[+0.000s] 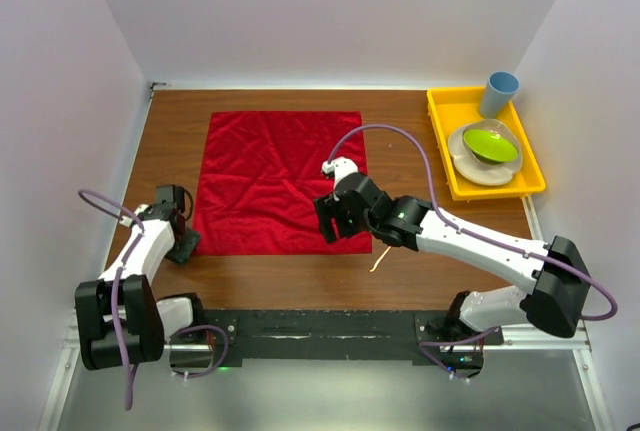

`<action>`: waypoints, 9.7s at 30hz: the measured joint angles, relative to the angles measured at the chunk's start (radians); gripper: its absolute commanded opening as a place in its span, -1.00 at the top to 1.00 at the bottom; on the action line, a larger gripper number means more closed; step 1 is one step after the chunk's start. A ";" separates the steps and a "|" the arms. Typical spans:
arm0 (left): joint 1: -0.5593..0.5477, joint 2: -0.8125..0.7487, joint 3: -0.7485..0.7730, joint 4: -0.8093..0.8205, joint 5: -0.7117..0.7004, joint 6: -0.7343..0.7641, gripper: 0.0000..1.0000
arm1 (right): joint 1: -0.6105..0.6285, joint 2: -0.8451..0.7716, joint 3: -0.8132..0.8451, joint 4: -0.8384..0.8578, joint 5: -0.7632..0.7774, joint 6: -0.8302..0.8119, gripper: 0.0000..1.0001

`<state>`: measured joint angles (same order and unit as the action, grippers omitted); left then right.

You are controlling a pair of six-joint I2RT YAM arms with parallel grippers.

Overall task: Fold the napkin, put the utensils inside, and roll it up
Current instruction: Fold the napkin

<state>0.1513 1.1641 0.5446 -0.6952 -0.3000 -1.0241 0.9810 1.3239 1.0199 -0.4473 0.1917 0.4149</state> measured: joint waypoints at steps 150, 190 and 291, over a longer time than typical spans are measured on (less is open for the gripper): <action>-0.745 1.188 1.336 0.559 -0.035 0.777 1.00 | -0.371 -0.117 0.150 -0.273 -0.080 -0.084 -0.54; -0.774 1.323 1.503 0.551 -0.006 0.851 1.00 | -0.393 -0.113 0.129 -0.263 -0.102 -0.084 -0.54; 0.005 1.271 1.286 0.697 0.557 0.520 0.92 | -0.148 0.235 -0.267 0.270 -0.446 0.183 0.40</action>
<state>0.1558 2.4355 1.8309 0.0013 0.2573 -0.5041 0.8333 1.5589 0.7532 -0.1776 -0.2546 0.5980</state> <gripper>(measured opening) 0.038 0.298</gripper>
